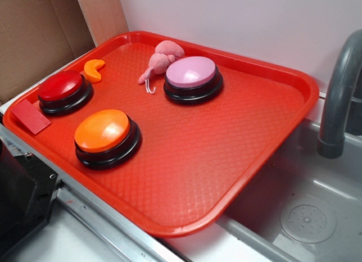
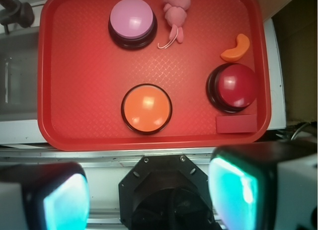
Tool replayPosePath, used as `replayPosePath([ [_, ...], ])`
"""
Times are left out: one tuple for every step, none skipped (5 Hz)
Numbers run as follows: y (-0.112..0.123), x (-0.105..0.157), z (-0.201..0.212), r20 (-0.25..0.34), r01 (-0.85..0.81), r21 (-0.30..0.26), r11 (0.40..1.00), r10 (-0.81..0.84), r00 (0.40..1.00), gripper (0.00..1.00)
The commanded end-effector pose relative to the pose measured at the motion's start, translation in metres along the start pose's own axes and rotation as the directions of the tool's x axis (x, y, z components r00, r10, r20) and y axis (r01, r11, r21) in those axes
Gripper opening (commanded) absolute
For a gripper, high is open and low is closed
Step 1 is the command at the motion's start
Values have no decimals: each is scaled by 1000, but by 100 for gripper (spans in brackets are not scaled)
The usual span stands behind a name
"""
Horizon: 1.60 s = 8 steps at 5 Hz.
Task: Push the orange button.
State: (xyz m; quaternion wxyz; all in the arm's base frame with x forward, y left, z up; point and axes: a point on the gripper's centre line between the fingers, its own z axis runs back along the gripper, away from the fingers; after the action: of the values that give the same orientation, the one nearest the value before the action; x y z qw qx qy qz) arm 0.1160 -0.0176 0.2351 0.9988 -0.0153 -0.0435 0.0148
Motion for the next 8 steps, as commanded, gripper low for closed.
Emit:
replayPosePath([
  [0, 0, 0, 0, 0, 0, 1000, 0, 1000, 100],
  [-10, 30, -53, -91, 202, 82, 976, -194, 977, 100],
  [-21, 36, -99, -125, 316, 104, 943, -303, 945, 100],
  [-23, 42, -141, -148, 451, 108, 886, -435, 888, 100],
  [-7, 33, -168, -195, 457, 98, 884, -433, 880, 100],
  [-4, 31, -187, -163, 436, 88, 896, -419, 893, 100],
  [-10, 37, -192, -175, 471, 67, 880, -454, 873, 100],
  [-9, 39, -193, -157, 468, 79, 880, -452, 878, 100],
])
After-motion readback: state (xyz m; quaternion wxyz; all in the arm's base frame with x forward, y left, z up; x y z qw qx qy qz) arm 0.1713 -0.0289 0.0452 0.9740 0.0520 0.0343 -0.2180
